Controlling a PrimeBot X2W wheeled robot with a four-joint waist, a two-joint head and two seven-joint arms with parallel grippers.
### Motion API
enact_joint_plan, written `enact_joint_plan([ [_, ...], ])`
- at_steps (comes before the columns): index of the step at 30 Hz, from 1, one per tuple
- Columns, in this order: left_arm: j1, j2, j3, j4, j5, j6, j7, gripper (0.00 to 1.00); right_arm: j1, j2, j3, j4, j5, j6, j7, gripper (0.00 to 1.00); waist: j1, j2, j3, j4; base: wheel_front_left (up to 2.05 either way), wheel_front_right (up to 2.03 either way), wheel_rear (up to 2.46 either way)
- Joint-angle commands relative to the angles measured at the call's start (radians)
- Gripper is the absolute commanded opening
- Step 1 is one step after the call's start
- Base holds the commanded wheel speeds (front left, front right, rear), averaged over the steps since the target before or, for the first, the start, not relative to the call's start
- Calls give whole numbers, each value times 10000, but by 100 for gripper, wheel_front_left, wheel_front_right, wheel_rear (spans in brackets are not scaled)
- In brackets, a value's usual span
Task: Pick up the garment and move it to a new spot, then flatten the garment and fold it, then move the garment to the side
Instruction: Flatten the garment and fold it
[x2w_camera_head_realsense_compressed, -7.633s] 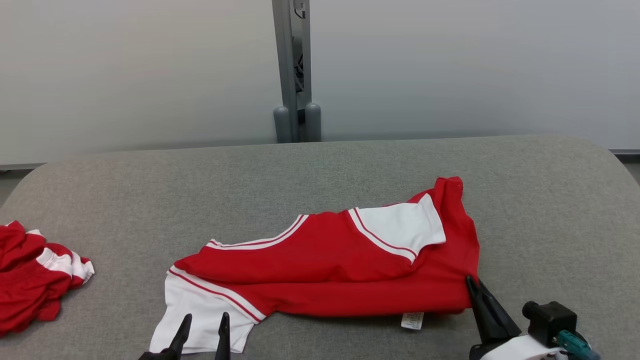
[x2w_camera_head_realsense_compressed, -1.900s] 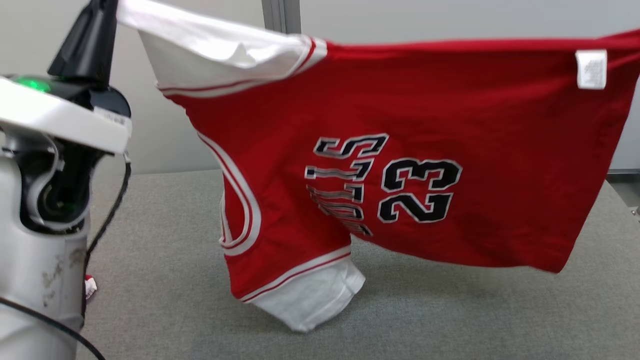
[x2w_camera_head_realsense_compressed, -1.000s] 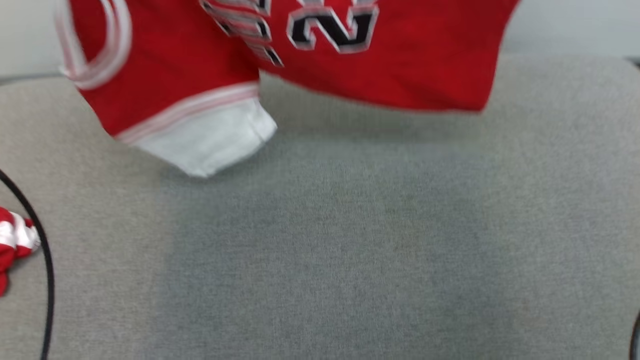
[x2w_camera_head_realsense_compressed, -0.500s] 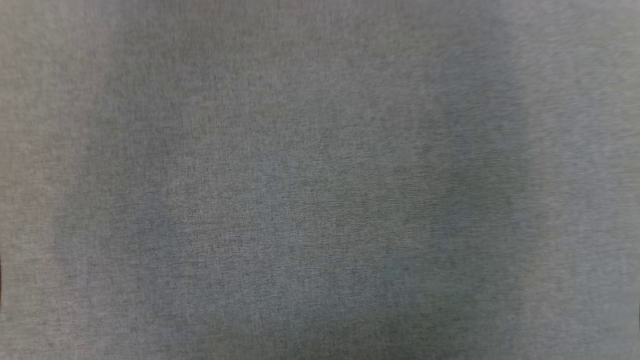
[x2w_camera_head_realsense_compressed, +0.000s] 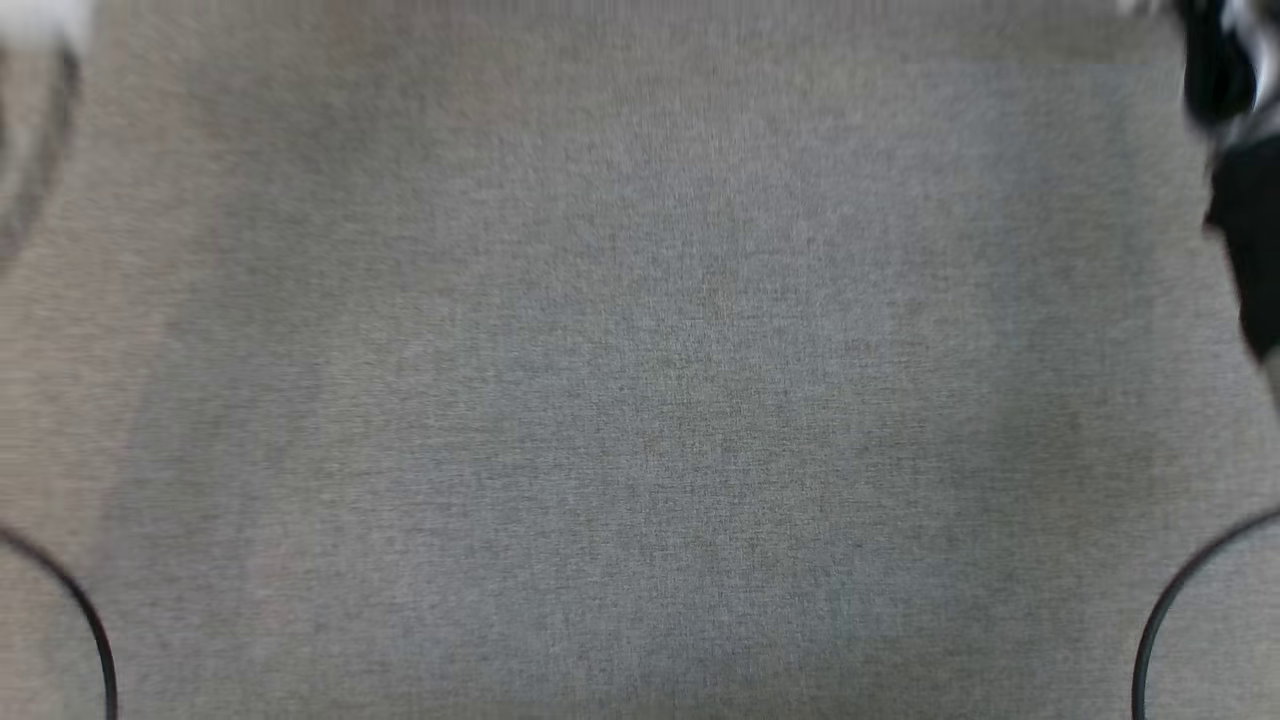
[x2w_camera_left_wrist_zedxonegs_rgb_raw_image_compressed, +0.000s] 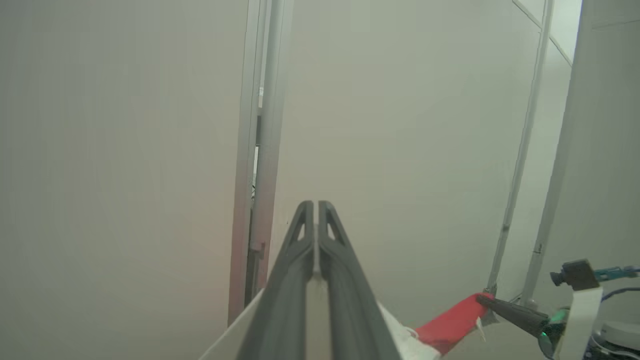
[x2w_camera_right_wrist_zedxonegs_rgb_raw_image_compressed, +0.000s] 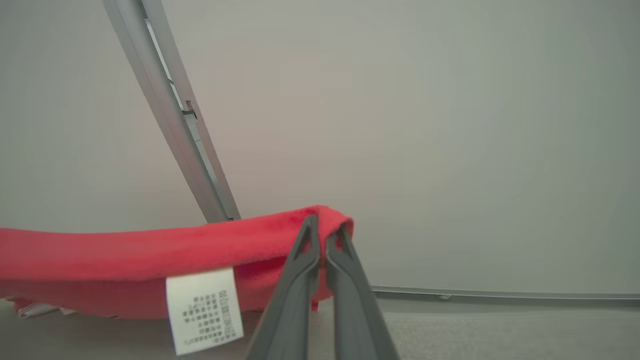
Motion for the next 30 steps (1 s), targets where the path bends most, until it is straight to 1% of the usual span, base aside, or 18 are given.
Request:
enact_joint_plan([
  [1,657,209,25,-236,-158,-9,-35,0,507,-191,148,-199,309,-6,-71,0,-1,0,-626,138,0,0,0],
  [5,3595,651,424,-1335,-983,-9,-37,0,2693,-896,817,-1357,1881,-6,151,0,-1,0,-1569,229,0,0,0],
  [8,5849,770,837,-1848,-1366,6,-37,0,4298,-1503,1317,-2347,2908,-6,324,0,-1,0,-2222,206,0,0,0],
  [11,7730,499,1361,-2252,-1493,159,-37,0,5813,-2124,1569,-3187,3729,-8,341,0,-1,0,-2776,251,0,0,0],
  [13,8864,206,1659,-2368,-1445,242,-37,0,6738,-2350,1669,-3632,4068,-8,269,0,-1,0,-3132,271,0,0,0],
  [16,10174,-117,1980,-2407,-914,439,-39,0,7961,-2549,1775,-4122,4357,-8,176,0,-1,0,-3681,271,0,0,0],
  [18,10882,-529,2289,-2507,-574,656,-39,0,8696,-2746,1757,-4445,4400,-11,92,0,-1,0,-3959,309,0,0,0],
  [19,11224,-611,2354,-2544,-253,716,-39,0,9062,-2816,1712,-4595,4400,-16,72,0,-1,0,-4096,338,0,0,0],
  [22,12078,-1037,2544,-2664,506,866,-39,0,10106,-2989,1327,-5014,4324,-17,-7,0,-1,0,-4445,413,0,0,0],
  [25,12734,-1504,3007,-2741,1088,1108,-43,0,11114,-3081,789,-5510,4034,-19,-38,0,-1,0,-4757,411,0,0,0],
  [26,12734,-1504,3007,-2741,1088,1108,-43,0,11114,-3081,789,-5510,4034,-19,-38,0,-1,0,-4757,411,0,0,0],
  [30,13539,-1989,3544,-2835,1532,1140,-49,0,12532,-3075,-47,-6283,3649,-31,-22,0,-1,0,-5114,392,0,0,0],
])
